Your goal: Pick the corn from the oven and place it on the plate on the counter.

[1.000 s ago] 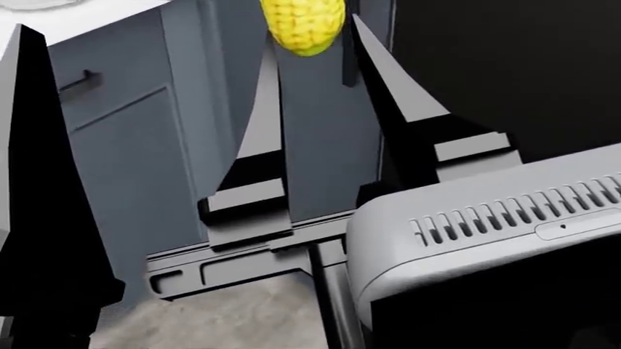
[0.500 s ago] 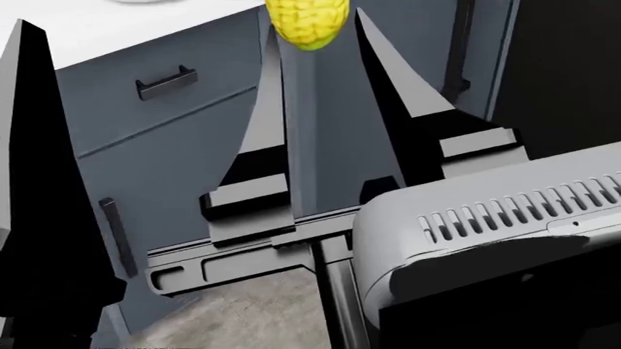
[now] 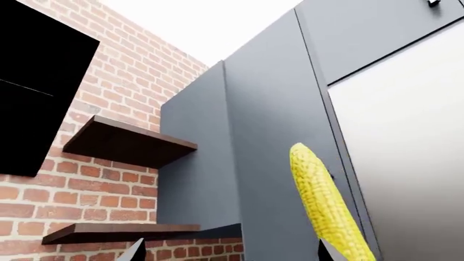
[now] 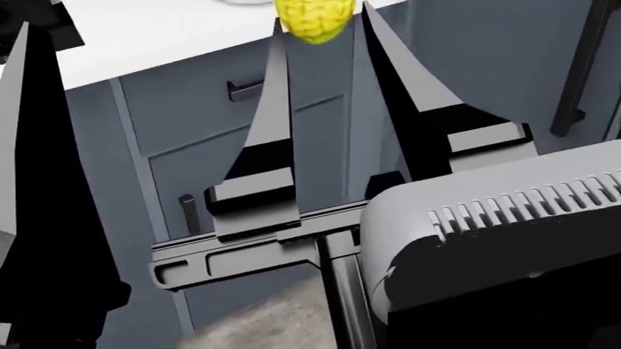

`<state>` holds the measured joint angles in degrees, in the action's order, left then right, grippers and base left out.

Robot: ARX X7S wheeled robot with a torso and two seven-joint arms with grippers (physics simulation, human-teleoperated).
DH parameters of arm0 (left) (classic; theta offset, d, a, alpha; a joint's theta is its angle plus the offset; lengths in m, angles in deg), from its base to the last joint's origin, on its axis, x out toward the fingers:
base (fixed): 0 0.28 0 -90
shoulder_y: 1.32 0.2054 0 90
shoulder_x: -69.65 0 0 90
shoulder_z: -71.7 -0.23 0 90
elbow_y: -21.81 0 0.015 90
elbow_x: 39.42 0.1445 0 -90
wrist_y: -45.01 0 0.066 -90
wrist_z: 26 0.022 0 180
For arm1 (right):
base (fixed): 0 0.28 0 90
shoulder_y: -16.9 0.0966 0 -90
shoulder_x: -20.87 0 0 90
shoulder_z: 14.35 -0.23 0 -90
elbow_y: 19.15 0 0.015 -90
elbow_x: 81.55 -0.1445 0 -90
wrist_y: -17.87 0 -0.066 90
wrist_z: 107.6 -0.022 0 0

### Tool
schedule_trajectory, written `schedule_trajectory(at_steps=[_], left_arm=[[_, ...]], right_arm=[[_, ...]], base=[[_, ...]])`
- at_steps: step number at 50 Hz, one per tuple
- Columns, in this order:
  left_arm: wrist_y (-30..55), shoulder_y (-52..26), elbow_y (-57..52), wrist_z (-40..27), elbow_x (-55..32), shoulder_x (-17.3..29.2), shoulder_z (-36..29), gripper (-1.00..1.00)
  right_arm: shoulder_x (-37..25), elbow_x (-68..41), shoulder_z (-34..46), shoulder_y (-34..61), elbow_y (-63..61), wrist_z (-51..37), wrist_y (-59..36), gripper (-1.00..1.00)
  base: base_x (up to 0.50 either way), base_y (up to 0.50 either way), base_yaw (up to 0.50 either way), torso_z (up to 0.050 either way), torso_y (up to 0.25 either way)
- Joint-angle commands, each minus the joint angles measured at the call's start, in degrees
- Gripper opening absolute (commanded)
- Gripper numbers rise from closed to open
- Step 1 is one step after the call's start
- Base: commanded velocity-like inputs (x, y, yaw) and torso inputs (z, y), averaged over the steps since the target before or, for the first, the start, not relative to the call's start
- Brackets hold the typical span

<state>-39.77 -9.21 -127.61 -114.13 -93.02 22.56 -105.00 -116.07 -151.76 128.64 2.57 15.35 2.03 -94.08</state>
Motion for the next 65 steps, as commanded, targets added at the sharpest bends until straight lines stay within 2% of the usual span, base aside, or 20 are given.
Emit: schedule_trajectory(at_steps=[1,19,27,48,65], left_arm=[[-0.05,-0.09,-0.01,-0.05,-0.11,-0.06,-0.09,1.00],[-0.11,0.98,-0.08,-0.28,0.86,-0.36,-0.37,1.00],[-0.01,1.21,-0.12,-0.40,1.17,-0.36,-0.68,1.00],[-0.22,0.19,-0.22,-0.77,0.76,-0.17,-1.08,1.00],[-0.37,0.36,-0.28,-0.95,1.17,-0.14,-1.18,1.00]], right_arm=[[0.78,0.95,0.26,0.83,-0.13,0.17,-1.44,-1.00],[0.78,0.68,0.30,0.47,-0.20,-0.11,-0.96,-1.00],[0.51,0.81,0.31,-0.16,-0.03,-0.01,-0.47,-1.00],[1.13,0.18,0.25,0.90,-0.01,0.14,-0.52,-1.00],[1.09,2.78,0.61,0.85,-1.12,0.45,-0.87,-1.00]], base=[[-0.28,0.34,0.00,0.000,0.000],[-0.24,0.32,0.00,0.000,0.000],[0.05,0.52,0.00,0.000,0.001],[0.28,0.42,0.00,0.000,0.001],[0.51,0.16,0.00,0.000,0.002]])
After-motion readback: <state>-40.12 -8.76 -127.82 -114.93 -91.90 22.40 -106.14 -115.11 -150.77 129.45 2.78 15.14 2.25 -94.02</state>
